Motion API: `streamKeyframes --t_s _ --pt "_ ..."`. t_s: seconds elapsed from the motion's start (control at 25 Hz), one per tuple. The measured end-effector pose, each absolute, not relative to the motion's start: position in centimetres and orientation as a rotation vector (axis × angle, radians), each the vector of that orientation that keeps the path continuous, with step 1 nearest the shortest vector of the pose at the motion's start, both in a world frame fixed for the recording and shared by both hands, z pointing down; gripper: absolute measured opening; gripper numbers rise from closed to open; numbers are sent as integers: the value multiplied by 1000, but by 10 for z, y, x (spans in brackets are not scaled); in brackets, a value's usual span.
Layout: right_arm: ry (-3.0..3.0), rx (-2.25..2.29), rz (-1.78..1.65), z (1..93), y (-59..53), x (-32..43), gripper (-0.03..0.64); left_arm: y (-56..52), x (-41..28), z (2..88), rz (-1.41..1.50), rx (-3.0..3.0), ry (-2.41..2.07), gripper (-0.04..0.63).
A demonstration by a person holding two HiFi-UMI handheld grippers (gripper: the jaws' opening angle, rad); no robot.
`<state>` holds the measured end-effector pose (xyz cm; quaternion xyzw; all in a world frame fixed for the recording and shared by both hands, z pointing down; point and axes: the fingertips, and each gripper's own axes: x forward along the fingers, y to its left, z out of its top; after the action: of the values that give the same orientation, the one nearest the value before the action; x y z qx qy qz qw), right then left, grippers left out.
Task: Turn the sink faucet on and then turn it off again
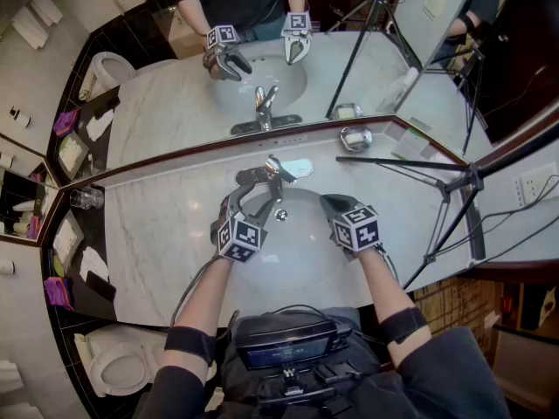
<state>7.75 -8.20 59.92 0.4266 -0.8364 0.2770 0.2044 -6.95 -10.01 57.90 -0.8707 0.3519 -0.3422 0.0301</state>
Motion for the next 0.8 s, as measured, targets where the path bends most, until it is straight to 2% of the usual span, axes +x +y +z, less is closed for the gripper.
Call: streamKeyframes --t_s 0.24,0.8 --pt "-2328 1194 772 601 -95 83 26 -132 -34 606 -1174 -2506 863 270" --pt "-2300 1250 828 616 -93 103 26 -164 5 650 -1289 -2240 609 270"
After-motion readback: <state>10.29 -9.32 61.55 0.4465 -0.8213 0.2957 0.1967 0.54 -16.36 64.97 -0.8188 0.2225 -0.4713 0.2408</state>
